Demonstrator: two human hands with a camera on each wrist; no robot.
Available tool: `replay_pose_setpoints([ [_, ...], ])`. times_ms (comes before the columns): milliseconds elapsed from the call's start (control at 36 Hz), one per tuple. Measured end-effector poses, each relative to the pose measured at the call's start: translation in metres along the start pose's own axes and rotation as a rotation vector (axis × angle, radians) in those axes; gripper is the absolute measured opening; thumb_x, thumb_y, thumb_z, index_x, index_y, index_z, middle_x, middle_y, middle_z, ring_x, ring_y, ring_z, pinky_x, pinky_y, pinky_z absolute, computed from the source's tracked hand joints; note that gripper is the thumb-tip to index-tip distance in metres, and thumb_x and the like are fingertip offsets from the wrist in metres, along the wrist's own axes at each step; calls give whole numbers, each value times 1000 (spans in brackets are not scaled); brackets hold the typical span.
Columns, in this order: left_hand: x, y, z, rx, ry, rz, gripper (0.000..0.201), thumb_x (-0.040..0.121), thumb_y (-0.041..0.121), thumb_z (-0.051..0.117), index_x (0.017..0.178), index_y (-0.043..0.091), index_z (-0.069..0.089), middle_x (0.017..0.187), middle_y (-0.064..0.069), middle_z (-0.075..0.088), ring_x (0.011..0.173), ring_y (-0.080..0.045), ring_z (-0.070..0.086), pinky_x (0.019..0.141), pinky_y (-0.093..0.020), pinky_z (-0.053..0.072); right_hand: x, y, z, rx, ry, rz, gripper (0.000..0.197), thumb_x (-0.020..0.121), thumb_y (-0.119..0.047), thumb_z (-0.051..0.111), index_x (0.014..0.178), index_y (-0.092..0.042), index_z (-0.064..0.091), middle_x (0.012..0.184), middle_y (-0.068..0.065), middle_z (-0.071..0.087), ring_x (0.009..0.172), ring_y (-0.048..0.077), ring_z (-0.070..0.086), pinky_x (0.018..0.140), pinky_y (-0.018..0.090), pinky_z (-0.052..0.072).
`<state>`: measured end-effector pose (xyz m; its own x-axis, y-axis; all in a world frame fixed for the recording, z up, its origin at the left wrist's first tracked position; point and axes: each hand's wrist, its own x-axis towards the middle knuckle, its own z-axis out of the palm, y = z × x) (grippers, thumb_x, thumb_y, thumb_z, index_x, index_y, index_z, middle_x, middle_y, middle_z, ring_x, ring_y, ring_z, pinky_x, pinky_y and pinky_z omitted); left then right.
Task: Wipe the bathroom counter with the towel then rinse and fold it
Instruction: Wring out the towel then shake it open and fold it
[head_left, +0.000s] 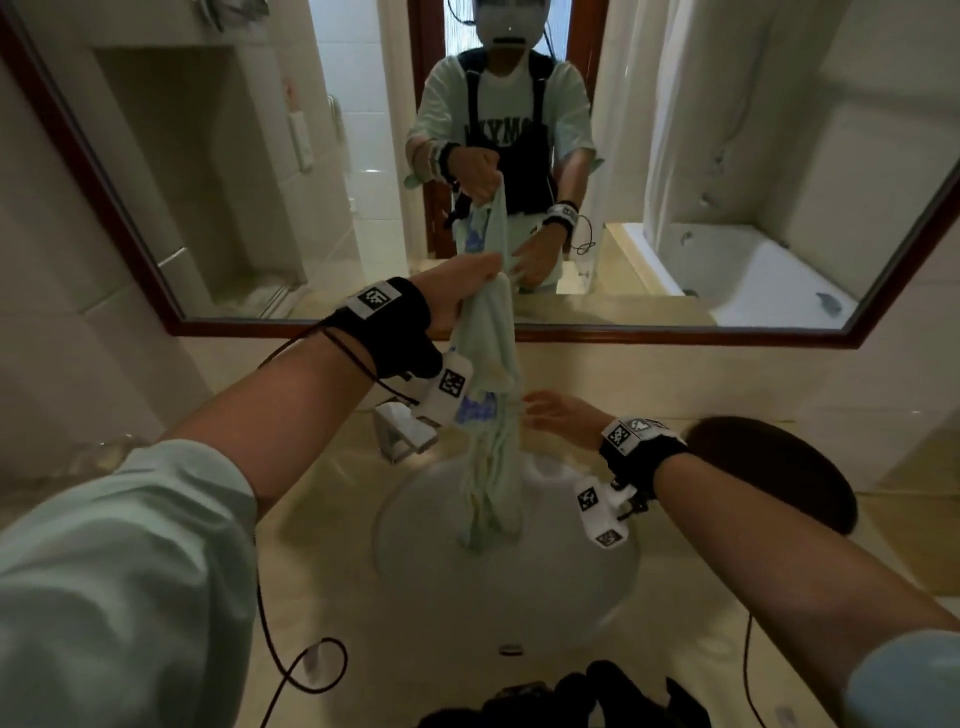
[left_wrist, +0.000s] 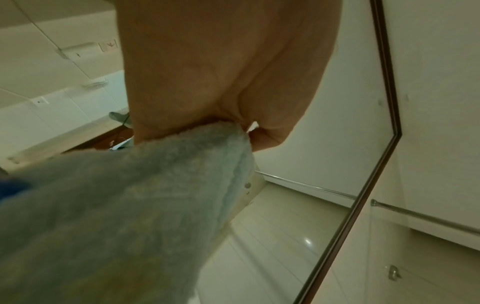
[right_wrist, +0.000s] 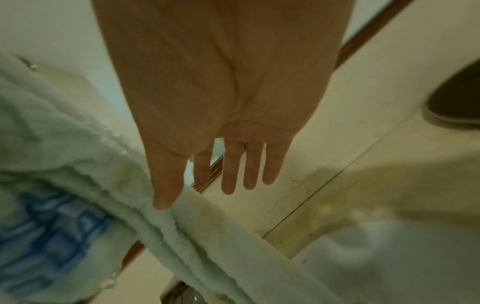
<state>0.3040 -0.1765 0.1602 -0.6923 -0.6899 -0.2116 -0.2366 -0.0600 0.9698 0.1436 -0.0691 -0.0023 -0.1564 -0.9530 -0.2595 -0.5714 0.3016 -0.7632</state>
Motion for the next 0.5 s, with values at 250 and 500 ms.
replay_pose_setpoints([
  [250, -1, 21, 0, 22, -74, 52, 24, 96, 20, 42, 75, 12, 47, 71, -6, 46, 62, -17, 47, 67, -30, 41, 3, -29, -9, 9, -20, -62, 65, 79, -34, 73, 135, -13, 49, 132, 5, 58, 121, 24, 54, 107, 46, 40],
  [500, 4, 18, -27, -18, -139, 111, 8, 80, 17, 58, 78, 13, 52, 72, -3, 55, 65, -15, 56, 62, -25, 50, -3, -25, -14, -63, 39, 12, 48, 78, -55, 67, 110, -19, 66, 109, 7, 69, 99, 27, 65, 94, 44, 50],
])
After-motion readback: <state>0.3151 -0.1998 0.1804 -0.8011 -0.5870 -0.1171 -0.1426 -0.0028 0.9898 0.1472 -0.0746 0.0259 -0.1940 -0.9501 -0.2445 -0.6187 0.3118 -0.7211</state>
